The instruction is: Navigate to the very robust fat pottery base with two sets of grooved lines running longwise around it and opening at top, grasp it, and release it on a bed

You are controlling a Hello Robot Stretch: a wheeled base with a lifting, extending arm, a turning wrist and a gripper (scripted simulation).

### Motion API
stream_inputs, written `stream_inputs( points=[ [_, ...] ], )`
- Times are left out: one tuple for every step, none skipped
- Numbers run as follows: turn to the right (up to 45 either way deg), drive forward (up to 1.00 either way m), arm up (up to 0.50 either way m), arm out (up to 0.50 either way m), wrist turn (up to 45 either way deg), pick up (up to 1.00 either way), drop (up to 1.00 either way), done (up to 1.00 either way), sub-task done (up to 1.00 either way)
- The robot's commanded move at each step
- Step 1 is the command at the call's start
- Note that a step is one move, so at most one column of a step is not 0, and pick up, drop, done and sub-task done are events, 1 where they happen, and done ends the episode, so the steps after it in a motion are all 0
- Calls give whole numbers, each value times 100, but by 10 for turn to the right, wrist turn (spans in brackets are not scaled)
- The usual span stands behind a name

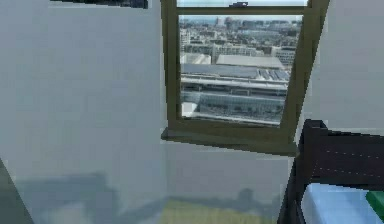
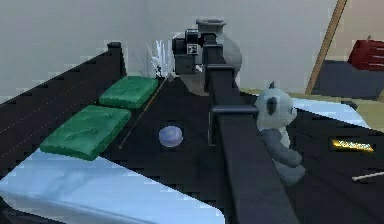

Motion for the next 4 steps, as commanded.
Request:
stream_inputs(
  points=[
    [0,0,0,0,120,0,0,0,0],
    [0,0,-26,0,0,0,0,0,0],
    [0,0,-32,0,0,0,0,0,0],
    [0,0,0,0,0,0,100,0,0]
  ],
)
